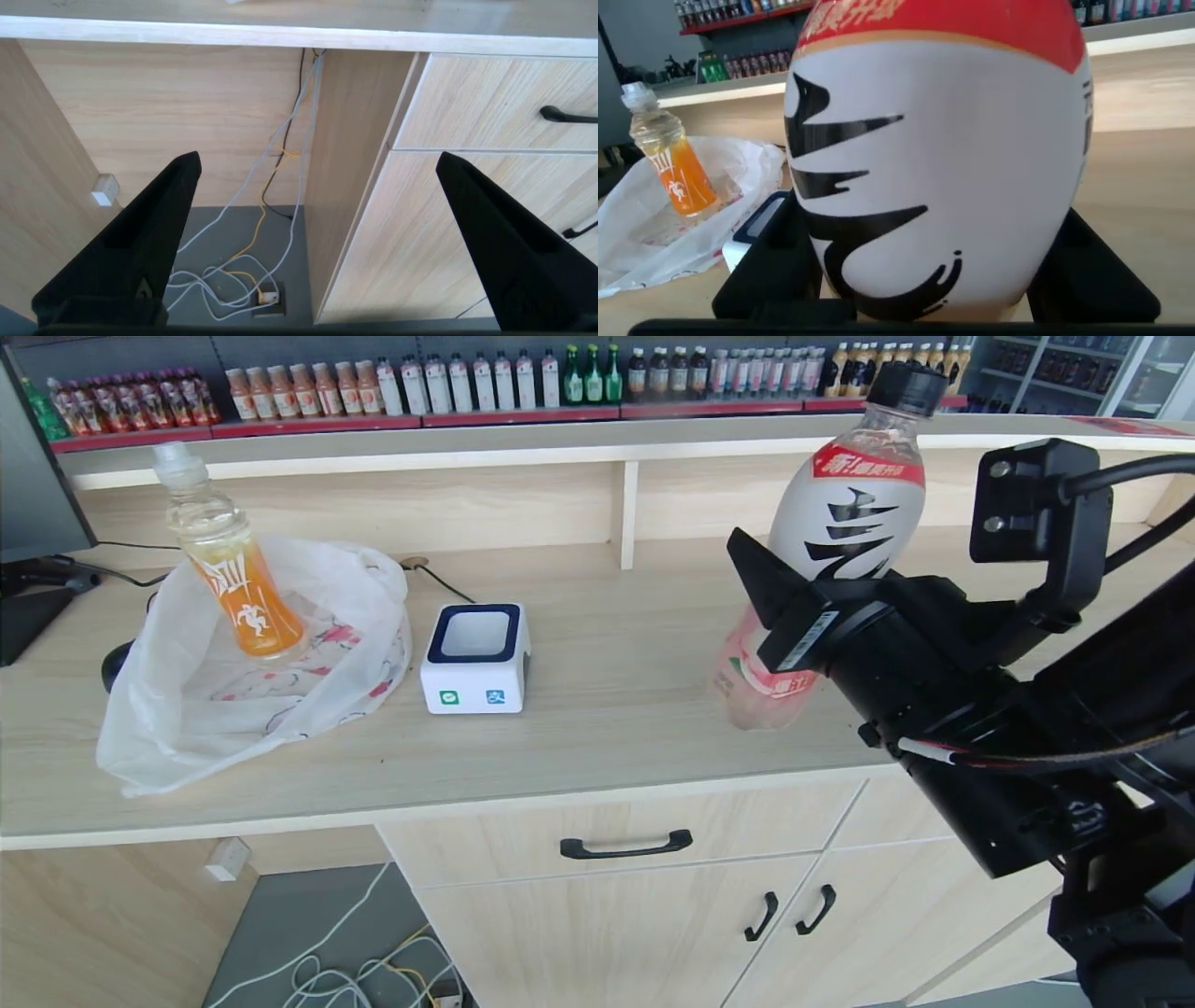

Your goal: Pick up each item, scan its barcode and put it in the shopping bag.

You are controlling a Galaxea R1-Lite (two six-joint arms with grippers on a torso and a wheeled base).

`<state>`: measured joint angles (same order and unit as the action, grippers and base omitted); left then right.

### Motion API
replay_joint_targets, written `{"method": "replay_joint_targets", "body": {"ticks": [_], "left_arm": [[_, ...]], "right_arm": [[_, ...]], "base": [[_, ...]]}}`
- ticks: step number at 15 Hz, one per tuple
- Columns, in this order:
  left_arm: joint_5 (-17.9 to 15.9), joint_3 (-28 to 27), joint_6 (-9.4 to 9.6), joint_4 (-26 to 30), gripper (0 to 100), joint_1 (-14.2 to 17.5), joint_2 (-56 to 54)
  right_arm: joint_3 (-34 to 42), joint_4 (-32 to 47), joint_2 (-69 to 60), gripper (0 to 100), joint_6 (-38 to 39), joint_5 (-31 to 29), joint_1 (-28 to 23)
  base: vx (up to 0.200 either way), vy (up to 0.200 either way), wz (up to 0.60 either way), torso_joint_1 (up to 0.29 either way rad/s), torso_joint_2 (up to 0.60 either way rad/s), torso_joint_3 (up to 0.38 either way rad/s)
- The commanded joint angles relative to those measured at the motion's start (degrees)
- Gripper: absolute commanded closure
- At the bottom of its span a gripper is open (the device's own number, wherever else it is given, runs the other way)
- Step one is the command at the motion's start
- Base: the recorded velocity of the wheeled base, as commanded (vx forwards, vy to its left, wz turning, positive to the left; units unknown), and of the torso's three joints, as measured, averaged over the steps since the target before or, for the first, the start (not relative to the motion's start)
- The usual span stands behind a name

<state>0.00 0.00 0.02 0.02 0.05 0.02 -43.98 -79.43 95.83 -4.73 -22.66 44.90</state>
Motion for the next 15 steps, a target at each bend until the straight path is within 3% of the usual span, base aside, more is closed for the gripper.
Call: {"method": "replay_joint_targets", "body": {"ticks": [1, 10, 15], "left_arm": [[0.0, 0.0, -0.02, 0.0, 0, 0.0, 0.0], [0.0, 0.0, 0.33, 0.0, 0, 0.0, 0.0], [0.0, 0.0, 0.24, 0.0, 0, 0.0, 0.0]], "right_arm": [[-0.1, -0.8, 0.4, 100, -0.4, 0.0, -0.6], [-0.2, -1.5, 0.2, 100, -0.5, 0.3, -2.6], [-3.7, -1.0, 0.6, 100, -0.4, 0.4, -2.5]], "base": [[0.0, 0.2, 0.0, -0.002, 0.0, -0.002], [0.0, 0.2, 0.0, 0.004, 0.0, 0.001], [0.0, 0.0, 0.0, 0.0, 0.0, 0.0]]}}
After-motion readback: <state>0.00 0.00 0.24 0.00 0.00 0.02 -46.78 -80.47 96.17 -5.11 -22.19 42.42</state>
